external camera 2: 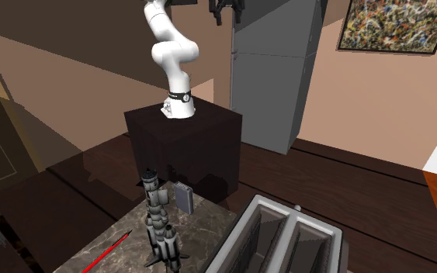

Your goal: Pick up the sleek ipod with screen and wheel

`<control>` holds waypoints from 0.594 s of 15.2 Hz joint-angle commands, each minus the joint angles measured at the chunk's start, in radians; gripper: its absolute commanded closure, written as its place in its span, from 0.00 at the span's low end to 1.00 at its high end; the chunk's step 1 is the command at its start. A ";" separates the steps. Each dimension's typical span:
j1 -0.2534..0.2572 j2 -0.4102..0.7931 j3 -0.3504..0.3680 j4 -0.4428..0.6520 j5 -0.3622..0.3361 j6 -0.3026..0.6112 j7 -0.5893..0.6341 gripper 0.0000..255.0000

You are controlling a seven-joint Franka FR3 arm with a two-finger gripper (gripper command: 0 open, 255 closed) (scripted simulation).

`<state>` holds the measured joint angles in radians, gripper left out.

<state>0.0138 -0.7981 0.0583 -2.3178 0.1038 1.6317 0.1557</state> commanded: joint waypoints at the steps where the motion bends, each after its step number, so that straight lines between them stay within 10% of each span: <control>1: 0.000 0.000 0.000 0.000 0.000 0.000 0.000 0.00; 9: -0.046 0.078 -0.107 -0.139 -0.070 0.206 -0.134 0.00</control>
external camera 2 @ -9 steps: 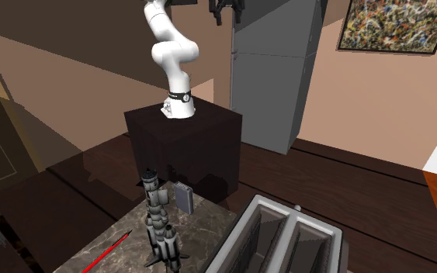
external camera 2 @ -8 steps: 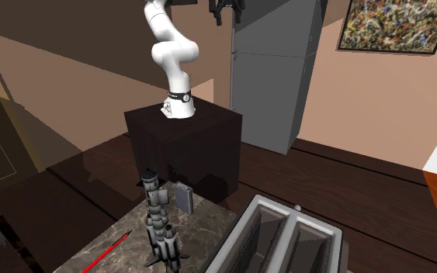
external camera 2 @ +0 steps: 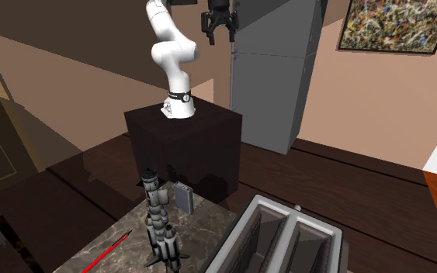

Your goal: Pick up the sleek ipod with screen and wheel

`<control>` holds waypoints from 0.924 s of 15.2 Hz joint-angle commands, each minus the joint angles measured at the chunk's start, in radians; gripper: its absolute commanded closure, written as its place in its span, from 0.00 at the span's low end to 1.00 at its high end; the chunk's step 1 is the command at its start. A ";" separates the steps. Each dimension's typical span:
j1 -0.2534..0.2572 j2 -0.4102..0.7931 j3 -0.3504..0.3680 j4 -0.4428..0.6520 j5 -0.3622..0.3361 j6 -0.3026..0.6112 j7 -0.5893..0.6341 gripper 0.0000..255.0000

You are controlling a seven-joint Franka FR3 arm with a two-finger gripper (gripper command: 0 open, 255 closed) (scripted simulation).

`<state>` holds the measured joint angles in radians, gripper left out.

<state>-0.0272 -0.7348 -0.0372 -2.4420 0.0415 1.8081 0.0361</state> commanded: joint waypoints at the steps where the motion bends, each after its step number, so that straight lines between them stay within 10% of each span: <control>1: -0.011 0.031 -0.025 -0.026 -0.015 0.057 -0.031 0.00; 14: -0.068 0.363 -0.211 -0.061 -0.066 0.417 -0.256 0.00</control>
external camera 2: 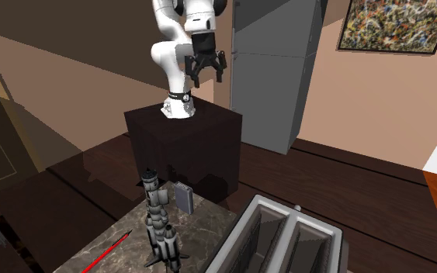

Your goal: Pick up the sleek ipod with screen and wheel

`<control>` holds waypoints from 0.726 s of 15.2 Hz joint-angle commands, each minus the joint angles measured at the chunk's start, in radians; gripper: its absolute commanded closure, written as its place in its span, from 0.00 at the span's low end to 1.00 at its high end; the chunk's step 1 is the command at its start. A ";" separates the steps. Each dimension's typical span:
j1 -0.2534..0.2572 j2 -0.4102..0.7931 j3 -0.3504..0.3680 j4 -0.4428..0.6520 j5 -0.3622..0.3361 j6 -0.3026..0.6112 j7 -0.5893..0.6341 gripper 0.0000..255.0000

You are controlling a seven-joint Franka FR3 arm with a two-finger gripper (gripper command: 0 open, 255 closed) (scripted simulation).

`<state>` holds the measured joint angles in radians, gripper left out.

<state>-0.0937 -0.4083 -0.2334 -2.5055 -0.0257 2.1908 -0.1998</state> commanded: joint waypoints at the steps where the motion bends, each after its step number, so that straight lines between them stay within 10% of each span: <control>1: -0.003 0.070 -0.030 0.010 0.005 0.060 -0.040 0.00; 11: -0.020 0.444 -0.144 0.154 0.156 0.266 -0.291 0.00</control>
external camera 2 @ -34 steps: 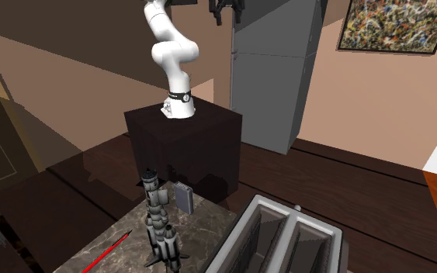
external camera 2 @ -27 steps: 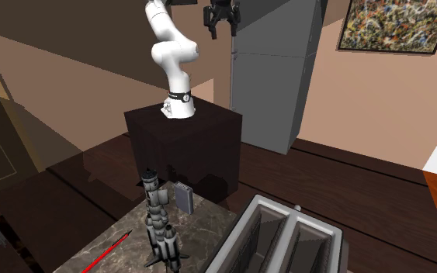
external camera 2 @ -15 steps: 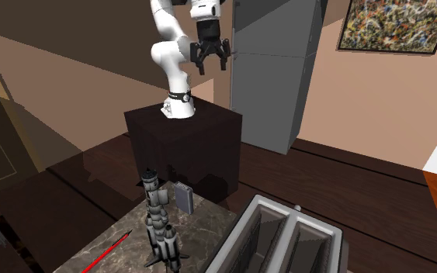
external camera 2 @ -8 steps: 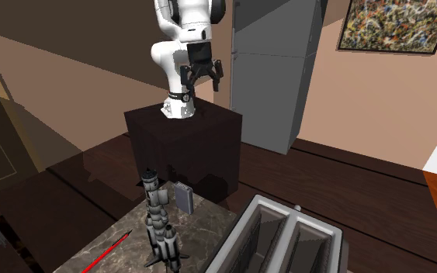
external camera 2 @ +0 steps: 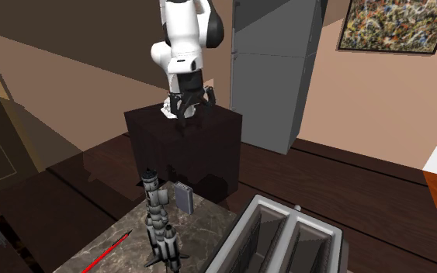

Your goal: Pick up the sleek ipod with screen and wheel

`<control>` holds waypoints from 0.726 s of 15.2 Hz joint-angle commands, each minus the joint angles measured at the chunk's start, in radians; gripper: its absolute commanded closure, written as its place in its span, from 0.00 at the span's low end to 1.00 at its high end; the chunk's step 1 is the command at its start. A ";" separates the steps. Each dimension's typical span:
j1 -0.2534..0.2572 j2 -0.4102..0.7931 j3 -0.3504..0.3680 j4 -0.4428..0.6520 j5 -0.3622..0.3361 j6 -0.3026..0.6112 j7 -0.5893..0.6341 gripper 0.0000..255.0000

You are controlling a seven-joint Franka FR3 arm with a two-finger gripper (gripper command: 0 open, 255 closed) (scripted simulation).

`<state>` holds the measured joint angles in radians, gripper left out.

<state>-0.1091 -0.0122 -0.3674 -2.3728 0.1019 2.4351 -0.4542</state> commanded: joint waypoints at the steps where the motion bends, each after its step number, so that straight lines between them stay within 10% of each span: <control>1: -0.011 0.088 -0.013 0.043 0.054 0.035 -0.066 0.00; 11: -0.157 0.478 0.037 0.331 0.264 0.097 -0.303 0.00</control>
<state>-0.2486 0.4271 -0.3391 -2.0679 0.3476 2.5222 -0.7367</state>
